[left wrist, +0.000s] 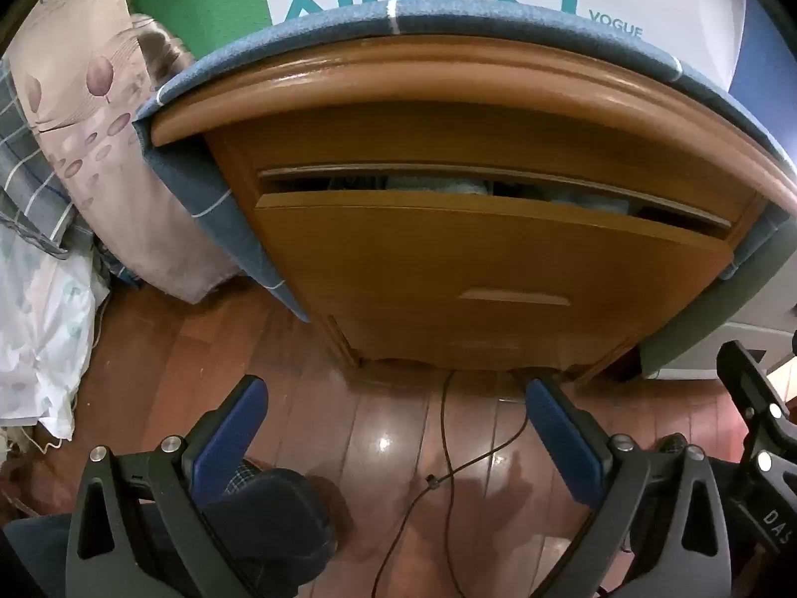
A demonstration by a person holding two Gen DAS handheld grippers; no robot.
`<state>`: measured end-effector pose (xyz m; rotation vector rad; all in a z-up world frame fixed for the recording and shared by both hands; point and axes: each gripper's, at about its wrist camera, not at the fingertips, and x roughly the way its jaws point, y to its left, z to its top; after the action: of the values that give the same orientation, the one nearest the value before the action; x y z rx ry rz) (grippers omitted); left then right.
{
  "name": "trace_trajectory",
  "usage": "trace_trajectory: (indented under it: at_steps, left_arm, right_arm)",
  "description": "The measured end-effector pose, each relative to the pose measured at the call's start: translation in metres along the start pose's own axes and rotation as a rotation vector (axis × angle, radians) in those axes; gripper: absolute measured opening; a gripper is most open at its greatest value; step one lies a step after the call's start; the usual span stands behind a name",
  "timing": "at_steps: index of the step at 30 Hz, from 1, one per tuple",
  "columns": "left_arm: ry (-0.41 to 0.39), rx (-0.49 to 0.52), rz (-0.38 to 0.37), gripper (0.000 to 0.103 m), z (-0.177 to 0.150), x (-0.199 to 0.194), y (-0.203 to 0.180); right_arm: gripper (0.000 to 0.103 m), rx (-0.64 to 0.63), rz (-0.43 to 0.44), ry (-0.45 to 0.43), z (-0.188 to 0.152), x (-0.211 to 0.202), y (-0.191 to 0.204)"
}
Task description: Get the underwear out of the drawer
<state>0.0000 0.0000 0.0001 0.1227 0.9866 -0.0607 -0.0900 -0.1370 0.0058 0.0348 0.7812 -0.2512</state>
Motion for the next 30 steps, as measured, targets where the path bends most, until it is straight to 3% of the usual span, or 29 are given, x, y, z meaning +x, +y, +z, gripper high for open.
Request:
trace_trajectory:
  at_steps: [30]
  left_arm:
    - [0.013, -0.011, 0.010, 0.103, -0.0025, -0.0005, 0.0075]
  right_arm:
    - [0.103, -0.011, -0.009, 0.014, -0.0049, 0.0037, 0.0006]
